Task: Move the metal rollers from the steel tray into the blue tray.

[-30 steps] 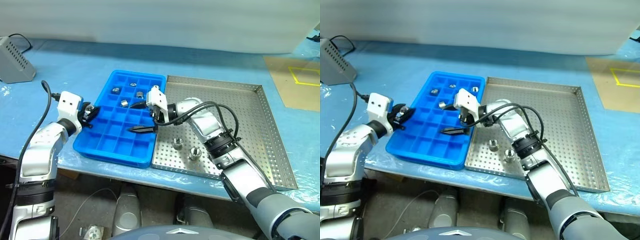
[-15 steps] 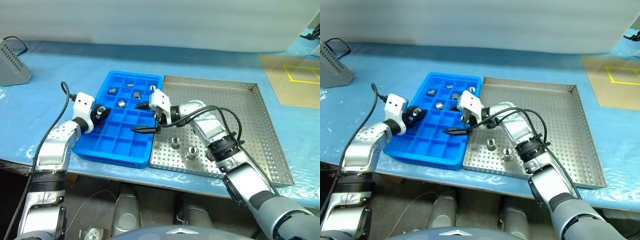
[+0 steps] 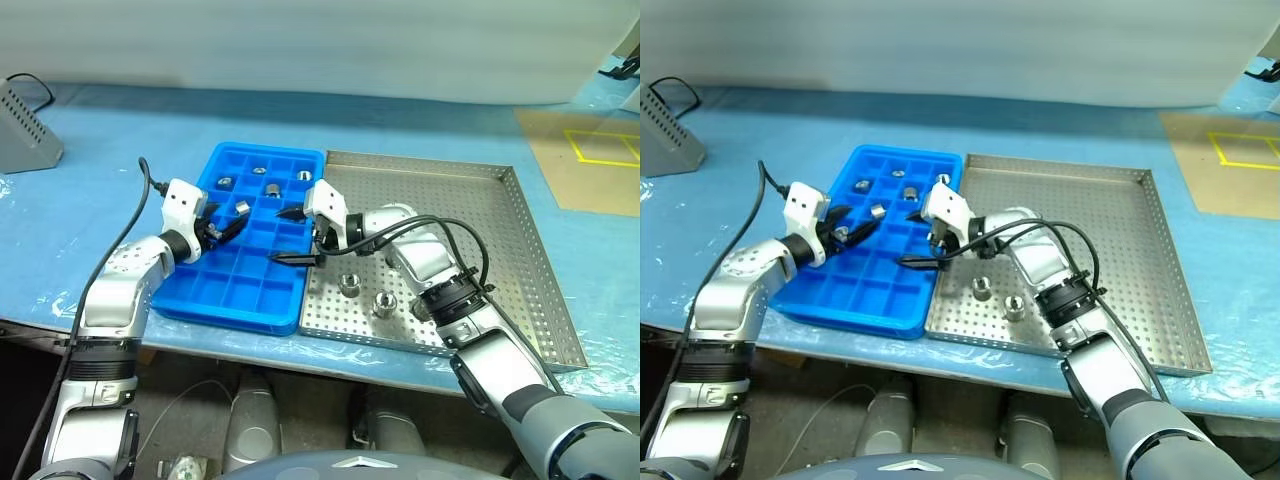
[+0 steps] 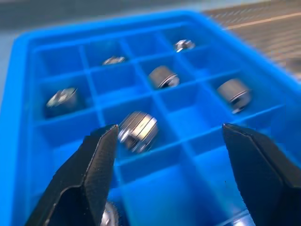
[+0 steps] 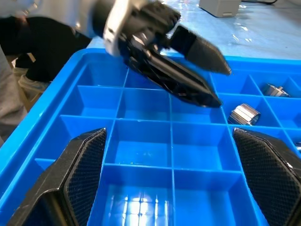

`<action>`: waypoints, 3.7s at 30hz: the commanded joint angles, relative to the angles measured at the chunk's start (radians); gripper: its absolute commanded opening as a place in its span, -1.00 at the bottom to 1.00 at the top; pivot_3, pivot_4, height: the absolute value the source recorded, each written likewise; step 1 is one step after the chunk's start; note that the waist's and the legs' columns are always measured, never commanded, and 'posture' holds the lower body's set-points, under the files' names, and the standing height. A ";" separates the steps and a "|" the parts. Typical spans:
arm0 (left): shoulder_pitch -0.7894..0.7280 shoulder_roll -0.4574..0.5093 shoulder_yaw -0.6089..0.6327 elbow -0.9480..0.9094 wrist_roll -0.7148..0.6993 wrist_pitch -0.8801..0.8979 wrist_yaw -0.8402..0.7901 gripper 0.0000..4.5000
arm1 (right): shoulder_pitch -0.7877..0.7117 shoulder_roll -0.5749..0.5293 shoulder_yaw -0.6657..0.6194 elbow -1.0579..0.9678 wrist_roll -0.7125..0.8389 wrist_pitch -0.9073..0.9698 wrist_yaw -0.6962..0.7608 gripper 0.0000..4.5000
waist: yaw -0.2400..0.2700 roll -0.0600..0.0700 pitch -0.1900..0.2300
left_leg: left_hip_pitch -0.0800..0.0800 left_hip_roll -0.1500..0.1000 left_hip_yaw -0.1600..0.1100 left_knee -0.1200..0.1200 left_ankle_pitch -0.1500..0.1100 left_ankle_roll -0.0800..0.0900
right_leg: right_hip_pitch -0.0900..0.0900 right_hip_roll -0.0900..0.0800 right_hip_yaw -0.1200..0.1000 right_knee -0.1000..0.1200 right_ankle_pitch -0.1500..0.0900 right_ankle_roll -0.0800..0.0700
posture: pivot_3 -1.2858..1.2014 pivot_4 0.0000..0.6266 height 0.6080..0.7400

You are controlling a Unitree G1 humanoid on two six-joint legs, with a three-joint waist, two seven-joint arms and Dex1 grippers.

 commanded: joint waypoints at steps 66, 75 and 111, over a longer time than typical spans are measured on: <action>-0.542 -0.185 -0.571 0.779 0.442 -0.708 -0.842 -0.22 | 0.480 -0.361 -0.374 -0.643 0.102 0.357 -0.357 1.00 | -0.158 0.001 -0.001 | 0.011 -0.003 0.011 0.007 -0.005 0.010 | 0.011 0.002 0.017 -0.009 0.007 0.008 | -0.28 -0.52 1.00; -0.491 -0.045 -0.362 0.398 0.235 -0.401 -0.801 -0.22 | 0.348 -0.350 -0.247 -0.602 0.155 0.346 -0.197 1.00 | -0.165 0.001 0.000 | 0.009 -0.003 0.012 0.007 -0.006 0.010 | 0.007 0.002 0.017 -0.008 0.007 0.007 | -0.15 -0.52 1.00; 0.584 0.182 0.337 -0.556 0.006 0.147 -0.087 -0.22 | -0.079 0.037 0.052 0.042 0.002 -0.083 0.200 1.00 | 0.024 0.001 0.001 | 0.000 0.000 0.001 -0.002 -0.003 0.005 | 0.001 0.000 0.001 -0.007 -0.001 0.008 | 0.36 -0.52 1.00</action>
